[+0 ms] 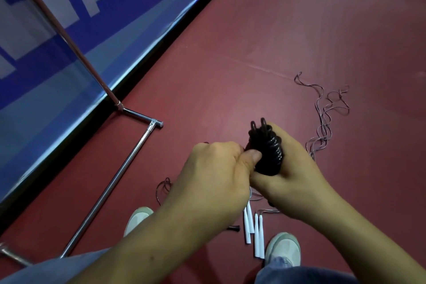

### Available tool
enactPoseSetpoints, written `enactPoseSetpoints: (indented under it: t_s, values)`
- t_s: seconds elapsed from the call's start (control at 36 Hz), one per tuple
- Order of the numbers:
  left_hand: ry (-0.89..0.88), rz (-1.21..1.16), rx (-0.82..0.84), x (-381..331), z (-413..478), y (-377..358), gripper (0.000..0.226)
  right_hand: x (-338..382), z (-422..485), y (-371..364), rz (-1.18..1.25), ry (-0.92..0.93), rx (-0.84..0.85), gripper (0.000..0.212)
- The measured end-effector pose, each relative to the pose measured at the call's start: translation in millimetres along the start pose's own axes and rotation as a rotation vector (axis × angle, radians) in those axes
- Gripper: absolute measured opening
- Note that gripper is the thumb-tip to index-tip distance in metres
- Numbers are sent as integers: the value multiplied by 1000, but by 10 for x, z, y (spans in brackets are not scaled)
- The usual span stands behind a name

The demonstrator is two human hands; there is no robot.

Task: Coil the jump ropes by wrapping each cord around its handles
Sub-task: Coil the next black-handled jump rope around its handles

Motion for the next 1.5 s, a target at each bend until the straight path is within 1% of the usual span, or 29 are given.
enactPoseSetpoints:
  t_s: [0.11,0.22,0.31,0.36,0.42,0.5,0.53,0.58,0.67,0.72,0.81,0.89,0.92,0.94,1.0,1.14,1.22,1.28,1.33,1.39,1.5]
  values:
    - [54,-21,169,58,24,-36,38,-81,-15,-9,20,-50,21,21]
    - [179,-69,319,88,61,-53,42,-113,-8,13,57,-84,22,27]
    - [251,-132,369,107,82,-69,38,-143,16,12,52,-129,15,38]
    - [256,-161,343,102,90,-83,31,-154,33,16,19,-145,-24,38]
    - [218,-121,284,51,90,-102,27,-145,37,22,-31,-118,-88,35]
    - [215,-70,145,-4,61,-130,52,-100,9,-6,-200,-43,-186,30]
    - [224,-76,82,8,51,-143,57,-96,-8,-23,-223,-41,-210,28]
    - [254,-116,-9,55,46,-166,60,-106,-39,-55,-245,-33,-237,25]
    - [313,-200,-58,93,80,-146,65,-105,-47,-64,-259,13,-224,26]
    - [317,-211,-65,98,109,-101,61,-74,-33,-61,-231,32,-170,28]
    - [301,-205,-60,112,128,-47,57,-25,-21,-74,-118,20,-35,31]
    - [298,-198,-82,132,145,5,44,-15,-33,-65,121,-69,128,53]
    - [299,-195,-85,133,149,22,42,-34,-34,-49,172,-105,158,60]
    - [299,-194,-84,143,152,31,42,-47,-34,-33,200,-131,166,63]
    - [300,-200,-74,161,151,37,43,-63,-30,-8,229,-152,149,59]
    - [312,-233,-33,146,163,33,32,-64,-6,18,295,-188,69,56]
    - [326,-276,50,129,179,23,25,-67,17,48,320,-179,40,55]
    - [320,-272,142,123,192,39,24,-78,23,75,398,-207,40,57]
    - [291,-247,205,117,203,79,25,-69,19,86,493,-256,58,60]
    - [265,-210,237,107,210,112,31,-57,1,87,542,-278,64,59]
    - [295,-194,289,81,195,107,40,-45,-14,64,487,-289,19,58]
Point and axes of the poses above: each hand's wrist, its own z-axis towards the middle knuckle, its own y-axis out of the back of the hand, x = y × z, the point moved 4 cm from there along z, towards the middle knuckle, and after that the axes turned 12 degrees about -x, right-handed, at the moved point
